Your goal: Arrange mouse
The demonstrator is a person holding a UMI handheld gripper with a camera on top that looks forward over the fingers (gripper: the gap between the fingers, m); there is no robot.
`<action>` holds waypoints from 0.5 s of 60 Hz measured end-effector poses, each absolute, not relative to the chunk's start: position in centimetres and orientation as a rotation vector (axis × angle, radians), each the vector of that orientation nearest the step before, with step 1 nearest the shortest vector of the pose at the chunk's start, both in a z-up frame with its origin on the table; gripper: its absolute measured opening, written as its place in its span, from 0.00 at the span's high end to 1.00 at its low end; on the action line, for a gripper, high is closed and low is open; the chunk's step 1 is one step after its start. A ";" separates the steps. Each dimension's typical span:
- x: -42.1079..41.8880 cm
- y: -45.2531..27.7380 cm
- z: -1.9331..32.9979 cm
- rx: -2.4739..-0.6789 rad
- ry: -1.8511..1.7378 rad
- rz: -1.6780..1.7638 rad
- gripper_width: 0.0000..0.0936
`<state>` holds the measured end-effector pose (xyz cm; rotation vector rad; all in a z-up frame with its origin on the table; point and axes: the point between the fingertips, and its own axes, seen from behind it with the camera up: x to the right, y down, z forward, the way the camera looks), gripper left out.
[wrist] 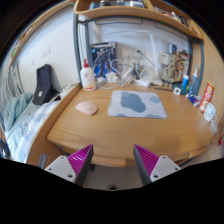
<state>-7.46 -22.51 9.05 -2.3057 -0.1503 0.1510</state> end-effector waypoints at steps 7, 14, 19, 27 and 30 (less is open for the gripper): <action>-10.0 -20.8 8.4 -2.354 -0.233 0.184 0.14; -11.6 -17.3 8.8 -2.373 -0.269 0.198 0.13; -11.8 -13.6 9.0 -2.391 -0.282 0.175 0.13; -12.1 -7.3 9.4 -2.414 -0.276 0.140 0.13; -12.0 -5.0 9.3 -2.426 -0.275 0.120 0.13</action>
